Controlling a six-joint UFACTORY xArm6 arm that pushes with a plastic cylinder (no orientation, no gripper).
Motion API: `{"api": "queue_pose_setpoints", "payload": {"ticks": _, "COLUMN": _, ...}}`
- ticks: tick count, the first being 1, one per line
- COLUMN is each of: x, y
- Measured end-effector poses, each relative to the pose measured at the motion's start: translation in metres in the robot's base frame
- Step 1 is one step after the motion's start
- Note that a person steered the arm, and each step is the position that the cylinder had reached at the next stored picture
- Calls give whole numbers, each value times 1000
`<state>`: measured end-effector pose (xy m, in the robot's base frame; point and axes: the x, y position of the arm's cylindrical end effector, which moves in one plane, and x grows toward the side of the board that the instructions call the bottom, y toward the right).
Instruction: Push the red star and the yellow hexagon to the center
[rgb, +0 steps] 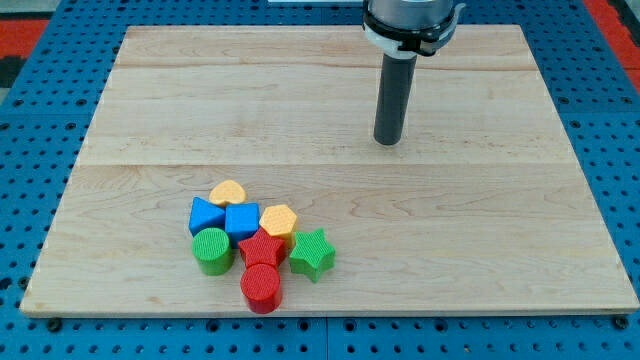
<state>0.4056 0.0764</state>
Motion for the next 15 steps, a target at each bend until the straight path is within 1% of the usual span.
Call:
{"api": "queue_pose_setpoints", "payload": {"ticks": 1, "x": 0, "y": 0}}
{"api": "queue_pose_setpoints", "payload": {"ticks": 2, "x": 0, "y": 59}}
{"api": "queue_pose_setpoints", "payload": {"ticks": 3, "x": 49, "y": 161}}
{"api": "queue_pose_setpoints", "payload": {"ticks": 4, "x": 164, "y": 190}}
{"api": "queue_pose_setpoints", "payload": {"ticks": 5, "x": 212, "y": 180}}
{"api": "queue_pose_setpoints", "payload": {"ticks": 6, "x": 213, "y": 172}}
{"api": "queue_pose_setpoints", "payload": {"ticks": 8, "x": 213, "y": -24}}
{"api": "queue_pose_setpoints", "payload": {"ticks": 9, "x": 213, "y": -58}}
{"api": "queue_pose_setpoints", "payload": {"ticks": 10, "x": 213, "y": -77}}
{"api": "queue_pose_setpoints", "payload": {"ticks": 11, "x": 212, "y": -83}}
{"api": "queue_pose_setpoints", "payload": {"ticks": 12, "x": 213, "y": -114}}
{"api": "queue_pose_setpoints", "payload": {"ticks": 13, "x": 213, "y": -133}}
{"api": "queue_pose_setpoints", "payload": {"ticks": 14, "x": 208, "y": -140}}
{"api": "queue_pose_setpoints", "payload": {"ticks": 15, "x": 171, "y": -138}}
